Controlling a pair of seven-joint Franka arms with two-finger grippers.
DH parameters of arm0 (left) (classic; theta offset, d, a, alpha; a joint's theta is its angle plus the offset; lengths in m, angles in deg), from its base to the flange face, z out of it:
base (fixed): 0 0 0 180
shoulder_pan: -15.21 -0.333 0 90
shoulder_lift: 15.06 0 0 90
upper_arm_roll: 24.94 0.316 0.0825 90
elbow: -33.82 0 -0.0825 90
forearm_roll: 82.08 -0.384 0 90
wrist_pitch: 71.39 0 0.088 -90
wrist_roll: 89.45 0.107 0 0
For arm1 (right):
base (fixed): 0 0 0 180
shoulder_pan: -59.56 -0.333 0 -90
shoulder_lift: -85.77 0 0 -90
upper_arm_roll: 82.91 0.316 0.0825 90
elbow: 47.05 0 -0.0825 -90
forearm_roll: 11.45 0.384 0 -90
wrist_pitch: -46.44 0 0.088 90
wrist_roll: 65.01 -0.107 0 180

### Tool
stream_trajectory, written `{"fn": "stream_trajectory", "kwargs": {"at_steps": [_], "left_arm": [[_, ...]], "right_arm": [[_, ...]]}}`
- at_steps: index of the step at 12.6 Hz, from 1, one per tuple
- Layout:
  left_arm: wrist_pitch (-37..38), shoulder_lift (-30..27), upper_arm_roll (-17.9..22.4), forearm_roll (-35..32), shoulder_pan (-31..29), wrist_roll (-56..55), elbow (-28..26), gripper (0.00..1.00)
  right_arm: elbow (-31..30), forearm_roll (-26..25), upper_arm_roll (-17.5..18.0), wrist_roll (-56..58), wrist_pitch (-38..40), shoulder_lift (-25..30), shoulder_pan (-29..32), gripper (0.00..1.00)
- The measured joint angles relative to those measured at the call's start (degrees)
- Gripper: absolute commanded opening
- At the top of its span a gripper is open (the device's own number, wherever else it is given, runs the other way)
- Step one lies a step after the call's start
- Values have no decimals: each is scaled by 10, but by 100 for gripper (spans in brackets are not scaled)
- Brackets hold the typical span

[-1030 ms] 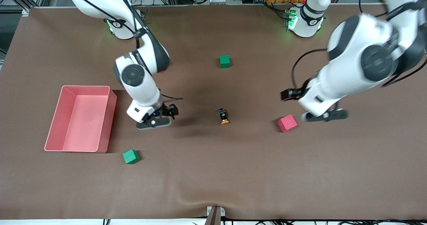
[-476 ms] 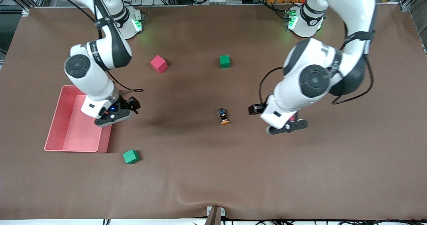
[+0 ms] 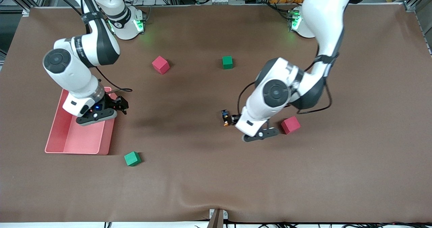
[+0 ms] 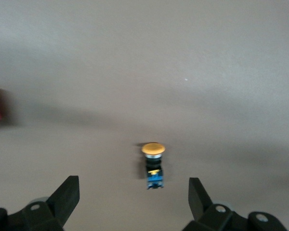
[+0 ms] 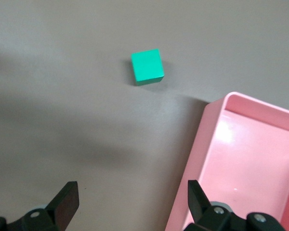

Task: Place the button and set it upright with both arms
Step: 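Grasp the button with the left gripper while the right gripper withdraws, then lift the button with the left gripper and turn it upright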

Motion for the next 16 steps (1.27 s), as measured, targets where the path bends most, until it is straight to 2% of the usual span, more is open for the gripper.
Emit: {"fn": "stream_trajectory", "kwargs": {"at_steps": [2,6,9,10,11,12,14,16], "left_arm": [[-16,28,7,-19,32,-33,0,100],[-72,82,17,-68,85,-121,-1,100],[-83,97,21,-73,88,-128,-1,100],[-83,97,22,-73,86,-128,0,81],[-83,97,23,-73,84,-128,0,80],[-83,97,23,-73,84,-128,-1,89],[-83,100,23,-74,84,-128,-4,88],[-83,104,23,-74,86,-129,-5,88]], "right_arm": [[7,0,0,0,19,26,19,100],[87,0,0,1,208,69,30,100],[123,0,-2,10,268,89,53,100],[127,0,-10,37,286,96,67,100],[134,4,-28,68,309,103,73,100],[145,13,-54,94,332,108,74,100],[178,42,-98,129,384,113,79,100],[208,52,-110,136,426,115,84,100]]}}
